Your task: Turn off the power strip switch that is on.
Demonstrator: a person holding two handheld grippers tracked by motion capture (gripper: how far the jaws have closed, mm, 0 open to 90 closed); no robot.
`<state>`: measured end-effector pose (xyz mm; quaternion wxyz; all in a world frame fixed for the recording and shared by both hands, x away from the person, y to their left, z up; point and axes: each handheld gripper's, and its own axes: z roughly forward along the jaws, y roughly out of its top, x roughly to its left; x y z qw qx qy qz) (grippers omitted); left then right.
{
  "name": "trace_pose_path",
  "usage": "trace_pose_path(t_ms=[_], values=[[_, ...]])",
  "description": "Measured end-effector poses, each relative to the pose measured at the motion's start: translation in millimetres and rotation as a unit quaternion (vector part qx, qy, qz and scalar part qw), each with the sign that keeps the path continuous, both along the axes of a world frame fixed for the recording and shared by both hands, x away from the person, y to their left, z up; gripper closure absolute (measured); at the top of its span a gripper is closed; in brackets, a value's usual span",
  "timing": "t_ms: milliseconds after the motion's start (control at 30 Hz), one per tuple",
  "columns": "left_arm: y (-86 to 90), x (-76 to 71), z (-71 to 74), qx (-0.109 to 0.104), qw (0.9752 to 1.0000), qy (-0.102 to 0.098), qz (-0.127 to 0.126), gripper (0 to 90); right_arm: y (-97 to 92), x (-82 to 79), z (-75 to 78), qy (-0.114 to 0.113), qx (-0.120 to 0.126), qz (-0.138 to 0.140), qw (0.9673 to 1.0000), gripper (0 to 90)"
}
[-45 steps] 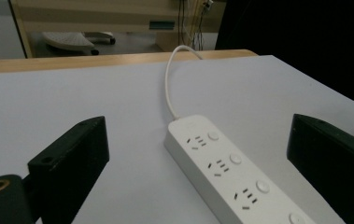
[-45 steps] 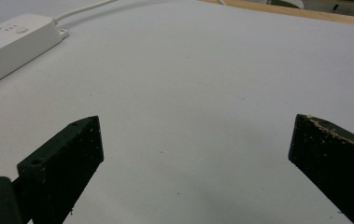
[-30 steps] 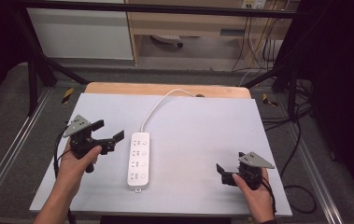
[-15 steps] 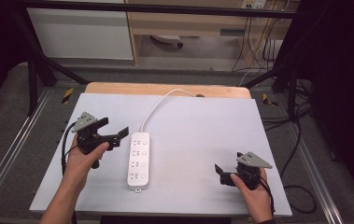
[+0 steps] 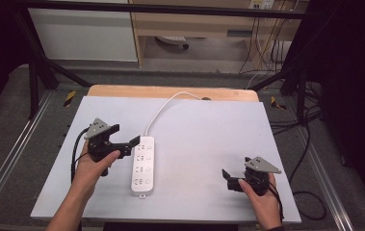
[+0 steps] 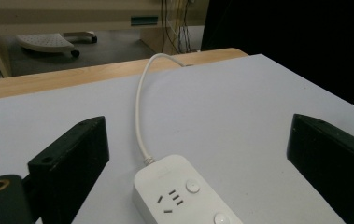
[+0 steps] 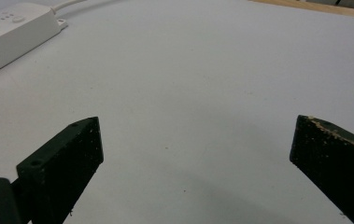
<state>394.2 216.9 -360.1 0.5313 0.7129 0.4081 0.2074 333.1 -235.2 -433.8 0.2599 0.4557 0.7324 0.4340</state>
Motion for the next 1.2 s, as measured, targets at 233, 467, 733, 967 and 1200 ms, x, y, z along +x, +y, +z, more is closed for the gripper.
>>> trace_pose_path(t_ms=[233, 467, 733, 967, 1200], values=[[-9.9, -2.6, -4.9, 0.013, 0.9999, -0.001, -0.009, 5.9, -0.9, 0.2, -0.2, -0.001, 0.001, -0.002, 1.0000, 3.2], [-20.1, -4.3, -8.2, 0.026, 0.9997, 0.000, 0.003, 4.9, -0.8, 0.1, -0.1, 0.001, 0.001, -0.002, 1.0000, 3.2], [-28.9, -5.1, -13.1, 0.032, 0.9995, 0.008, -0.003, 4.8, -0.8, 0.5, -0.6, 0.003, 0.000, -0.001, 1.0000, 3.2], [-35.6, -5.6, -18.0, 0.039, 0.9991, 0.013, -0.012, 6.1, -0.2, 0.7, -1.2, 0.006, 0.000, 0.000, 1.0000, 3.3], [-40.4, -6.3, -22.3, 0.042, 0.9988, 0.017, -0.019, 6.5, -0.9, 1.2, -1.8, 0.005, -0.001, 0.000, 1.0000, 3.3]])
